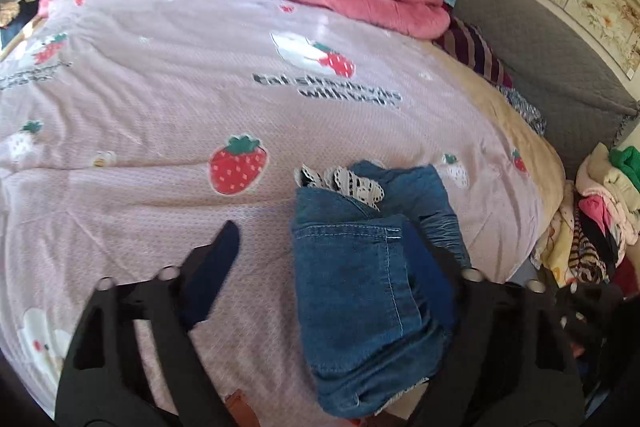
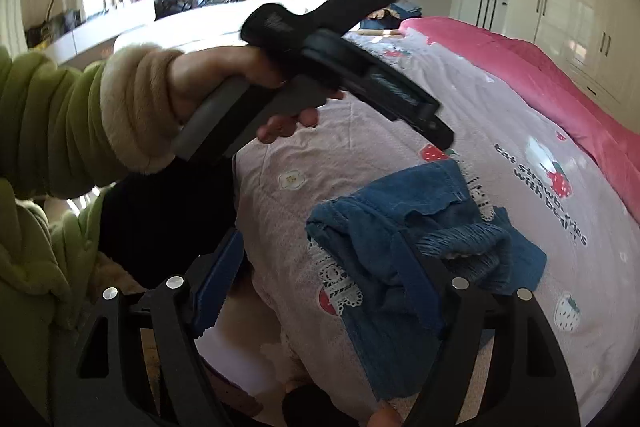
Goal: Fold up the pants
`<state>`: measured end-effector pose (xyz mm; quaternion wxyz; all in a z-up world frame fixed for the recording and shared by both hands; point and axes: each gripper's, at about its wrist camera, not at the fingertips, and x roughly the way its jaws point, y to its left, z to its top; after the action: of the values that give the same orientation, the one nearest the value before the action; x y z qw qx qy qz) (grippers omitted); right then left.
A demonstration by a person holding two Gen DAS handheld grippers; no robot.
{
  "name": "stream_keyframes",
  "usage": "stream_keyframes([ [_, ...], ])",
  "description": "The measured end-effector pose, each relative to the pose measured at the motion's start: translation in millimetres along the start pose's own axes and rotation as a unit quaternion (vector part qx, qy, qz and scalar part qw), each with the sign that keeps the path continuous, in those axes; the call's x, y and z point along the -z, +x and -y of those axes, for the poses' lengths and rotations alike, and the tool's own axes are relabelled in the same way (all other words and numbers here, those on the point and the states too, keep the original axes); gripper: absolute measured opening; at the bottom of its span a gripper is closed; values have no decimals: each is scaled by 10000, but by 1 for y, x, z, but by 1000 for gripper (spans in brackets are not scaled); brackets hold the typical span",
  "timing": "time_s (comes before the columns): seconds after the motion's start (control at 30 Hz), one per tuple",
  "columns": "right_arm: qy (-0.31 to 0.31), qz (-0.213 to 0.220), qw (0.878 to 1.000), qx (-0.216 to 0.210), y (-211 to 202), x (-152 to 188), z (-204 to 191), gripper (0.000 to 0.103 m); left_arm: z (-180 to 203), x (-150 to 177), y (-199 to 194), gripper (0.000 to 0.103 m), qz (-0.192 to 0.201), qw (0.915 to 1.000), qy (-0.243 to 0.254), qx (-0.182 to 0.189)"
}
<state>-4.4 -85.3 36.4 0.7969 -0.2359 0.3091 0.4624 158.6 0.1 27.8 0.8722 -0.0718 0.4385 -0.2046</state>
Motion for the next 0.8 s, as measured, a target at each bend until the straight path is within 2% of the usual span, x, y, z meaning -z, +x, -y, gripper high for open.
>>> stream_keyframes([
  [0.03,-52,-57,10000,-6,7,-2,-1,68,1,-1,8,55,-92,9999,37,29],
  [0.13,-331,-269,9988,253,29,-7,0,59,2,2,23,49,-335,9993,105,133],
  [0.27,-546,-439,9967,407,50,-12,6,58,-2,6,38,49,-409,9990,106,121],
  [0.3,-681,-495,9952,500,55,-11,4,54,-4,7,40,49,-417,9990,85,137],
  [0.33,-781,-574,9938,545,61,-11,5,41,-5,8,43,49,-408,9990,63,153],
  [0.4,-738,-720,9940,362,68,-10,7,21,-5,9,46,48,-395,9991,54,154],
  [0.43,-677,-714,9948,263,67,-10,8,13,-6,11,49,48,-382,9991,24,181],
  [0.5,-826,-771,9933,220,58,-6,2,6,-8,11,53,49,-378,9990,-49,250],
  [0.6,-1210,-866,9887,189,45,8,-11,4,-9,11,58,49,-390,9986,-102,347],
  [0.73,-935,-1075,9898,86,54,27,-11,4,-6,11,60,49,-326,9985,-54,439],
  [0.8,-926,-1035,9901,203,57,26,-11,6,-5,12,60,49,-299,9986,-8,440],
])
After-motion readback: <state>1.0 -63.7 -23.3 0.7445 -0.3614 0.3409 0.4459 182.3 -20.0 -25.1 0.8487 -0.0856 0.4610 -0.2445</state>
